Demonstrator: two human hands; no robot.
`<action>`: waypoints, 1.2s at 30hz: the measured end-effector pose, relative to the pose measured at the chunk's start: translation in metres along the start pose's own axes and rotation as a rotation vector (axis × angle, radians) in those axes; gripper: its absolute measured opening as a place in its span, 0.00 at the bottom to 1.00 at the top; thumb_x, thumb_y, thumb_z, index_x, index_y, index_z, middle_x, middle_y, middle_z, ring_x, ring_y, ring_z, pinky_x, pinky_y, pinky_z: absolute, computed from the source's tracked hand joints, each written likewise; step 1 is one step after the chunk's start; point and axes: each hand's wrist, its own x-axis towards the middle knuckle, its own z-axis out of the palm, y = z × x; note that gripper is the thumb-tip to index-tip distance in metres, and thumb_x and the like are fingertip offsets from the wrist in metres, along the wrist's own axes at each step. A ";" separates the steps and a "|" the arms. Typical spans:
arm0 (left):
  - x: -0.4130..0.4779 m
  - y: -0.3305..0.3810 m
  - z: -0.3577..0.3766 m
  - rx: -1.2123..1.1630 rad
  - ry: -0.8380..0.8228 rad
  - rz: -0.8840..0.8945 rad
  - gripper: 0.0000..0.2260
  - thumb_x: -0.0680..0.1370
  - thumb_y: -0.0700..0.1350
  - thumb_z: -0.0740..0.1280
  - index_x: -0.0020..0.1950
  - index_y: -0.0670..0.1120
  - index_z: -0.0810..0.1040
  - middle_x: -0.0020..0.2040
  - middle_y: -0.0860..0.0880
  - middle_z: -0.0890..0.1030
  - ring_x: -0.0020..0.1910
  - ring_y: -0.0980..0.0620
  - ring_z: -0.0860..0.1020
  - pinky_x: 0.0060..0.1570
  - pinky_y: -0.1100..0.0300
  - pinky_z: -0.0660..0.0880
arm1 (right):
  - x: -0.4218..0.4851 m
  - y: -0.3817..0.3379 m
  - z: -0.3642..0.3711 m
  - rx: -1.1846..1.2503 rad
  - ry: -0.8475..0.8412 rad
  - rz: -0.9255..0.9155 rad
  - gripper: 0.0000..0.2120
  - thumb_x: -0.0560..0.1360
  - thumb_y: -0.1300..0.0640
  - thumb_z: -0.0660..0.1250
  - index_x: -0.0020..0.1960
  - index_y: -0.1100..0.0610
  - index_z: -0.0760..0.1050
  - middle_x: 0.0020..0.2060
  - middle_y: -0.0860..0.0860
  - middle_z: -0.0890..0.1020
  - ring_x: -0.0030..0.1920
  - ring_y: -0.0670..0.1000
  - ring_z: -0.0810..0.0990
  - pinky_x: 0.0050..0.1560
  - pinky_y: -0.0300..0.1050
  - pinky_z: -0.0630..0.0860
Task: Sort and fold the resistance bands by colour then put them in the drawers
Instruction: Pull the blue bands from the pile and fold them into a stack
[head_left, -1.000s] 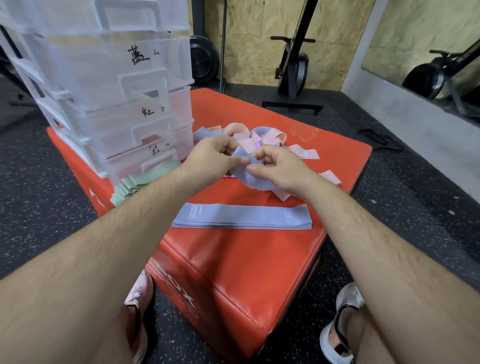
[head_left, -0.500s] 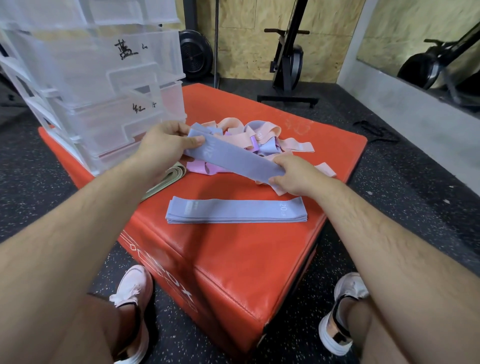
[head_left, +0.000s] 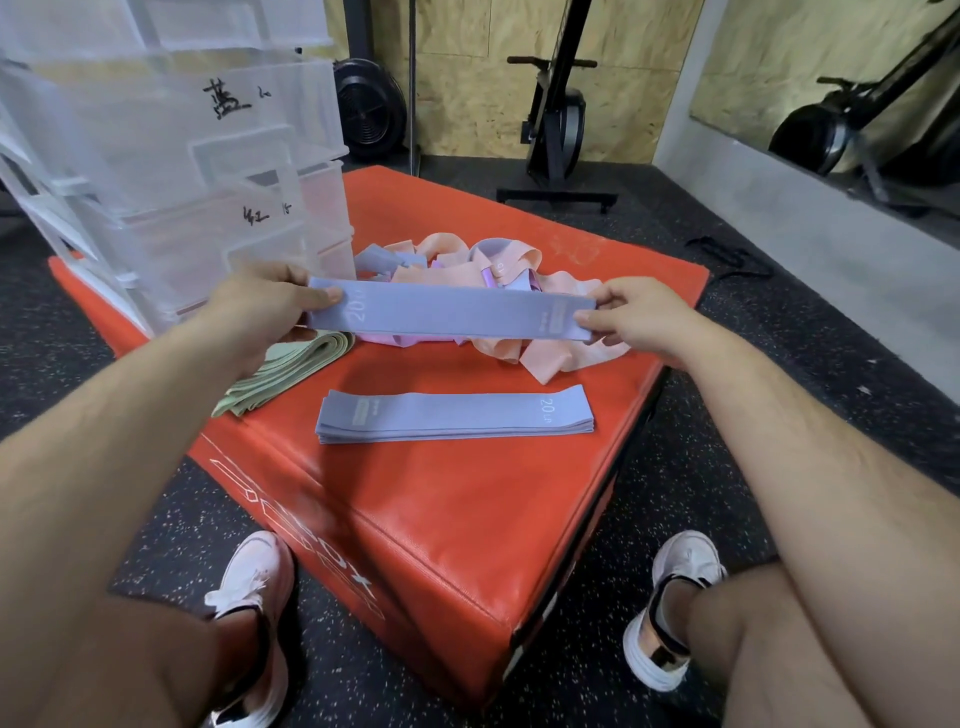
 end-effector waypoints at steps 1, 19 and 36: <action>-0.001 -0.003 -0.001 0.026 -0.020 -0.023 0.08 0.75 0.39 0.74 0.44 0.44 0.74 0.45 0.44 0.79 0.37 0.51 0.79 0.29 0.64 0.77 | -0.004 0.001 -0.002 0.033 -0.025 0.016 0.05 0.76 0.62 0.73 0.51 0.59 0.80 0.41 0.54 0.85 0.38 0.49 0.83 0.39 0.40 0.78; -0.039 -0.054 0.019 0.774 -0.034 0.051 0.08 0.71 0.44 0.76 0.46 0.45 0.80 0.44 0.46 0.80 0.43 0.46 0.76 0.41 0.59 0.68 | -0.037 0.032 0.040 -0.424 -0.169 0.002 0.07 0.72 0.59 0.74 0.46 0.52 0.78 0.35 0.52 0.85 0.36 0.50 0.84 0.38 0.43 0.75; -0.029 -0.058 0.028 0.933 -0.091 0.191 0.04 0.70 0.43 0.67 0.37 0.51 0.77 0.47 0.46 0.78 0.45 0.46 0.77 0.43 0.60 0.69 | -0.039 0.007 0.044 -0.550 -0.066 -0.068 0.03 0.73 0.54 0.67 0.42 0.51 0.79 0.43 0.45 0.81 0.41 0.48 0.78 0.35 0.43 0.69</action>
